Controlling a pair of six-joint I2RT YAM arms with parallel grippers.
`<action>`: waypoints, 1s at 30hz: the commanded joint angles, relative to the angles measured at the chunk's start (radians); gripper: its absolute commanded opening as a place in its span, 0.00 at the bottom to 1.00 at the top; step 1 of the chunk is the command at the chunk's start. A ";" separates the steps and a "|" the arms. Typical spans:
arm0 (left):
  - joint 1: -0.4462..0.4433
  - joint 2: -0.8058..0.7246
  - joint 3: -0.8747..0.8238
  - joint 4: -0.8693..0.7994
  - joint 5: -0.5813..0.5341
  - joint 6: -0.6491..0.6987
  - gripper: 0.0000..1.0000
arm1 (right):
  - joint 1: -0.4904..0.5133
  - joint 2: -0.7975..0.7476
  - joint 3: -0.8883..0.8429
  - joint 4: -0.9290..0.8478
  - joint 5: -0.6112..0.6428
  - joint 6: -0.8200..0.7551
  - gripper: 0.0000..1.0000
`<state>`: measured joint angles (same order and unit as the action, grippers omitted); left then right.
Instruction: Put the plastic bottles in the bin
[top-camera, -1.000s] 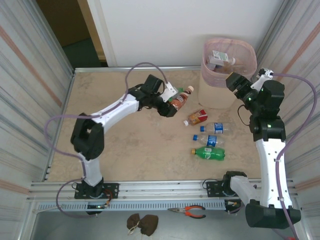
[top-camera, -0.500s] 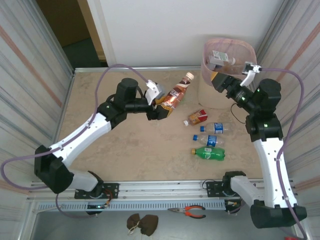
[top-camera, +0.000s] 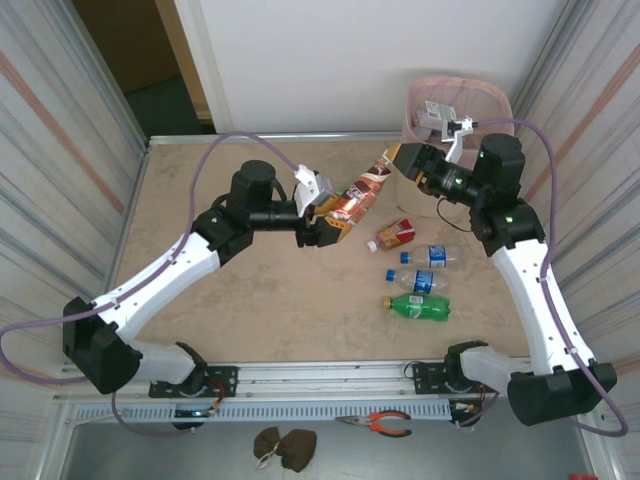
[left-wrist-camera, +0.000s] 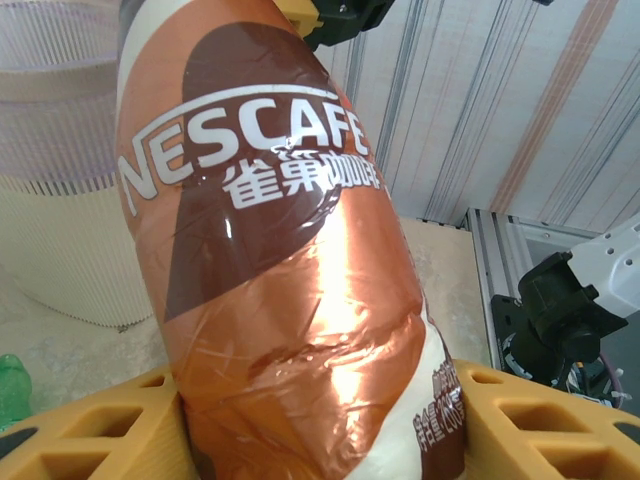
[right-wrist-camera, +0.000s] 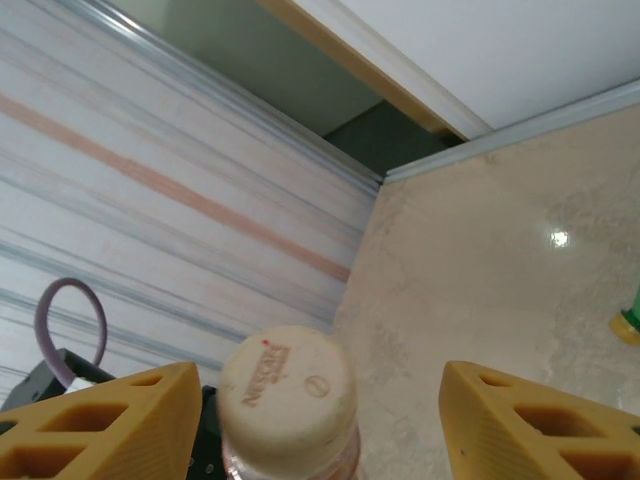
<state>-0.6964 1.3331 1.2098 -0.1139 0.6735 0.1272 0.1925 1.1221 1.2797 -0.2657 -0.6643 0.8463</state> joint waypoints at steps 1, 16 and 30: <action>-0.014 -0.020 0.006 0.013 0.018 0.019 0.56 | 0.010 -0.001 0.030 -0.001 -0.038 0.039 0.59; -0.020 0.012 0.020 -0.002 0.010 0.028 0.60 | 0.013 -0.016 0.018 -0.019 -0.022 0.021 0.31; -0.020 -0.055 -0.031 -0.023 -0.059 0.048 0.77 | -0.151 0.011 0.169 -0.132 0.126 -0.138 0.31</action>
<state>-0.7090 1.3277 1.1946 -0.1299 0.6365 0.1528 0.0883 1.1233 1.3750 -0.3763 -0.5858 0.7856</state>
